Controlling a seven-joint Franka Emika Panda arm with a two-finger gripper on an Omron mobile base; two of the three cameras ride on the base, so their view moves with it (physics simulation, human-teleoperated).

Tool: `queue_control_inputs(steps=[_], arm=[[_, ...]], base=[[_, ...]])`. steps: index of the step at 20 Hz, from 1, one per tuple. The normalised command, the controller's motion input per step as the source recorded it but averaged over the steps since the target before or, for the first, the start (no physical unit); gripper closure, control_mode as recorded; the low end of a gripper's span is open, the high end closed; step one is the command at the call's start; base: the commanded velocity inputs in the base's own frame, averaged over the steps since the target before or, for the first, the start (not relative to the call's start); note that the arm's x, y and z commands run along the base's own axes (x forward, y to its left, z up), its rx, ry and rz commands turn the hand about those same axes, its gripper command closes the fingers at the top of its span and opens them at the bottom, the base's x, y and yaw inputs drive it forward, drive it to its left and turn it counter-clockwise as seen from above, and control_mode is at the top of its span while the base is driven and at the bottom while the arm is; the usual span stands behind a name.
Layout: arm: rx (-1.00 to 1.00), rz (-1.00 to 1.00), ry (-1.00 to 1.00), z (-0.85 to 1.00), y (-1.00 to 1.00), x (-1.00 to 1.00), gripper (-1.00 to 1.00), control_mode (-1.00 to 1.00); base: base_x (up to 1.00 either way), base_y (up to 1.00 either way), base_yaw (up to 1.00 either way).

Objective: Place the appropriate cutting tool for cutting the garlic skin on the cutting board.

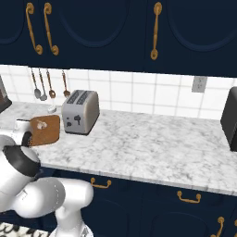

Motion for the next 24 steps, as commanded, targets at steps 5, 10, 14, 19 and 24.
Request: queue_control_inputs(steps=[5,10,14,19,24], arm=[[-0.02,-0.01,0.00,-0.30,0.57,-0.08,-1.00,-1.00],[-0.02,0.00,0.05,-0.26,0.44,0.00,-1.00,-1.00],[0.00,0.00,0.08,-0.43,0.30,-0.01,-1.00,-1.00],[0.00,0.00,0.04,-0.48,0.14,-0.11,-1.00,-1.00],[0.00,0.00,0.07,-0.39,0.13,-0.16,-1.00,-1.00]], base=[[0.00,0.00,0.00],[0.00,0.00,0.00],[0.00,0.00,0.00],[0.00,0.00,0.00],[0.00,0.00,0.00]])
